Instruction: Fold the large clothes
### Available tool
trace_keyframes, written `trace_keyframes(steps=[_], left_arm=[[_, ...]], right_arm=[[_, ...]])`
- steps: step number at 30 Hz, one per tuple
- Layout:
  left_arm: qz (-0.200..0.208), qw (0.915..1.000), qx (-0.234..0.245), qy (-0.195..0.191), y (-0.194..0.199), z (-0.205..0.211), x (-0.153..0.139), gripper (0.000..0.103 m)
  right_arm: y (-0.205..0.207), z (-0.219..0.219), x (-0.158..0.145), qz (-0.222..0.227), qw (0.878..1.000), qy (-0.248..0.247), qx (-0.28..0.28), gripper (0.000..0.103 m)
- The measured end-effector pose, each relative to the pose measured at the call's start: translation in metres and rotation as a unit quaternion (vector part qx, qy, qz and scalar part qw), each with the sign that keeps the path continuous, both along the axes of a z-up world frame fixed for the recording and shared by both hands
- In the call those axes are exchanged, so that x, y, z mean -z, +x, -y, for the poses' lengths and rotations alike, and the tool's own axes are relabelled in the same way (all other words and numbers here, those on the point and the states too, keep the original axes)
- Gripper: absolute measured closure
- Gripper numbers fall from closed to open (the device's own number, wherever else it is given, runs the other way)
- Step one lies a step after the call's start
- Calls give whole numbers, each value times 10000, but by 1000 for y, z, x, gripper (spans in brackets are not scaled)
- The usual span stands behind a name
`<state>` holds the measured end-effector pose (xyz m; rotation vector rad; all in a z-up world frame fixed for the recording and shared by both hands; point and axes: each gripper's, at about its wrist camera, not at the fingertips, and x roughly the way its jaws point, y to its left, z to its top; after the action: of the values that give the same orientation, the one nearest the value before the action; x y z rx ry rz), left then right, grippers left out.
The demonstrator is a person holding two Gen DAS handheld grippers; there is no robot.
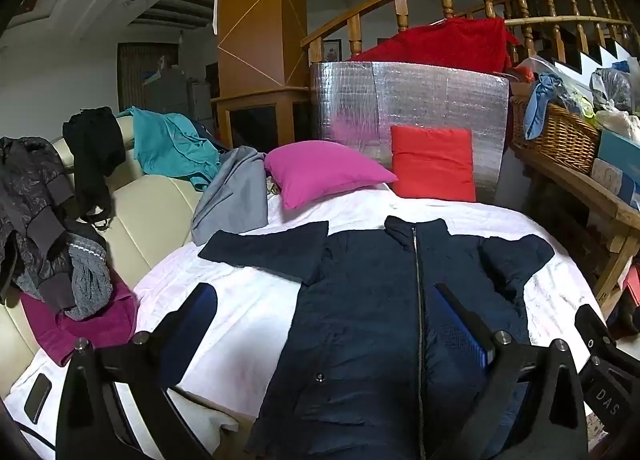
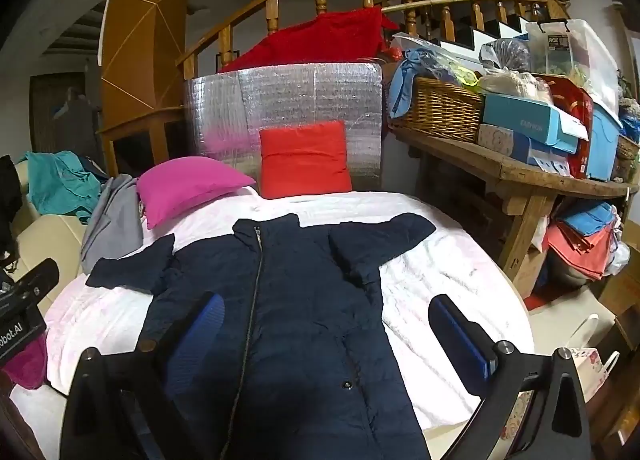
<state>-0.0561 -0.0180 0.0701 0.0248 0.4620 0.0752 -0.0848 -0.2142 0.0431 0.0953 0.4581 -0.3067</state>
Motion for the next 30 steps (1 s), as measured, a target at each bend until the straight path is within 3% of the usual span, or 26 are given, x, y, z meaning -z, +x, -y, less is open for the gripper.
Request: trace_keyframes(steps=[13,19,26,30], left_arm=[[-30,10000,27,37,4,4,2,0],[-42,10000,40,48,7,2,4,0],[-69,10000,20,56,14,3,5,0],[-87,9999,33,57,18,5,6,0]], right_arm=[[14,11,13,-21,10000,69,17,0],[17,10,2,-97,9998,188,69,0],[22,13,4,108,9999,85,86,0],[27,14,5,-32,9999,122,106,0]])
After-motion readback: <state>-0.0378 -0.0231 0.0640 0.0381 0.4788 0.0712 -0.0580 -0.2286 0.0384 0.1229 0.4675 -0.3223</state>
